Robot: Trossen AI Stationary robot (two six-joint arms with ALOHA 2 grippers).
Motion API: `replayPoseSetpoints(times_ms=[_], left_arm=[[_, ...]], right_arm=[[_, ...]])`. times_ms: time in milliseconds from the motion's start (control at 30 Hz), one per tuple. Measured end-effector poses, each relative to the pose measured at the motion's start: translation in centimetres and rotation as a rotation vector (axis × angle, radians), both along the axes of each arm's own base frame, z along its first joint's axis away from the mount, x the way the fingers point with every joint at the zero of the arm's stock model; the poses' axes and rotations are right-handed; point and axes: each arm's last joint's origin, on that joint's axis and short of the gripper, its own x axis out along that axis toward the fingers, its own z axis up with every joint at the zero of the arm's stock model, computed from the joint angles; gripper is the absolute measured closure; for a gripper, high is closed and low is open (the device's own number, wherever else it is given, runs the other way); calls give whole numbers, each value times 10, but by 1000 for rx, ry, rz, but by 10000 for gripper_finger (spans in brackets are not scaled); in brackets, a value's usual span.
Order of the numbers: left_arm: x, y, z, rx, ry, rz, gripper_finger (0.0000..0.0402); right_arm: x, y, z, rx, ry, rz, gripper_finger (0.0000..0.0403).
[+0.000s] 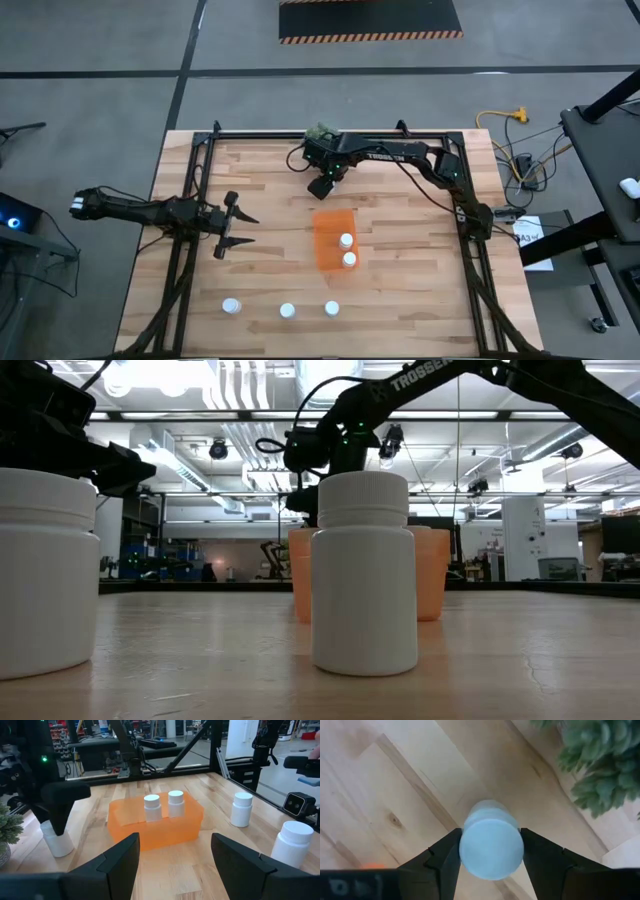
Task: Pick and place pill bottles into a basket
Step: Put the white pill bottle into the orange bin
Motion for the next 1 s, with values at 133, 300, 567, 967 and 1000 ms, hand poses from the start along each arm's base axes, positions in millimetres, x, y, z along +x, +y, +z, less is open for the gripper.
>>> replayPoseSetpoints(times_ms=[133,300,567,967,1000], left_arm=[[0,0,0,0,0,0,173],[0,0,0,0,0,0,173],[0,0,0,0,0,0,173],[0,0,0,0,0,0,173],[0,0,0,0,1,0,173]], right_arm=[[1,0,2,-7,-11,2,247],[1,0,2,-4,-11,6,255],[2,5,21,0,3,39,255],[-2,41,65,-19,-24,150,255],[-3,44,68,-19,-27,157,255]])
